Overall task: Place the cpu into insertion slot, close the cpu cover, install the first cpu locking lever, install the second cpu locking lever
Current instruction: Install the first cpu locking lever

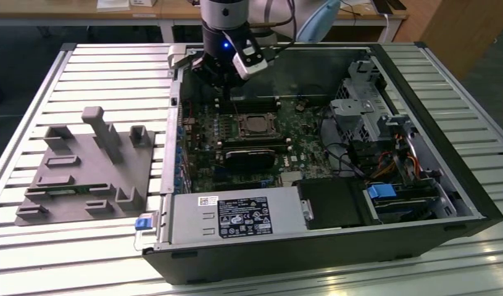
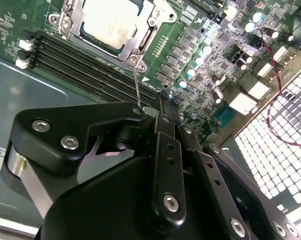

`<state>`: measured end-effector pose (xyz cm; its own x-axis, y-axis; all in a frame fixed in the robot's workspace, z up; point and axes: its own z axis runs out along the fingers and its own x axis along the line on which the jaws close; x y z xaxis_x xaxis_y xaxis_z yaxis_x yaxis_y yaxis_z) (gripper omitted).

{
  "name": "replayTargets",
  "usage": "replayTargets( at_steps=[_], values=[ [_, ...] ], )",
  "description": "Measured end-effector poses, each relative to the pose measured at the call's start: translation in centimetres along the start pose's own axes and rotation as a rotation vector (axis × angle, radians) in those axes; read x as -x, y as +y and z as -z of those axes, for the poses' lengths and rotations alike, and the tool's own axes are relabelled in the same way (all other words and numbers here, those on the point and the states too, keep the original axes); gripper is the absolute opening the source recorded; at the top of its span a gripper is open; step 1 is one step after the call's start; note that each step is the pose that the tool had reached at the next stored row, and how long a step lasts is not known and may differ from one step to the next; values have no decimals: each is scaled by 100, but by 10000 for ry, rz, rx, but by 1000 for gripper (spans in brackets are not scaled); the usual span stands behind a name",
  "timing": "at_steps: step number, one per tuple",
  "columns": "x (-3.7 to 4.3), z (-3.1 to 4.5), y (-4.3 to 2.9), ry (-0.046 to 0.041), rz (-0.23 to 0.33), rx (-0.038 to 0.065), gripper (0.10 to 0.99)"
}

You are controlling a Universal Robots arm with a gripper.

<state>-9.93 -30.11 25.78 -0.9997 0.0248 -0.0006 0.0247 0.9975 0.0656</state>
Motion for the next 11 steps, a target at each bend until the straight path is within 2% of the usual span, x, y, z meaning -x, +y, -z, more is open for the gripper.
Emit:
replayTargets(
  at_steps=[8, 11],
  values=[
    [-1, -20, 50, 1, 0, 3, 106],
    [34, -21, 55, 1, 0, 5, 106]
  ],
)
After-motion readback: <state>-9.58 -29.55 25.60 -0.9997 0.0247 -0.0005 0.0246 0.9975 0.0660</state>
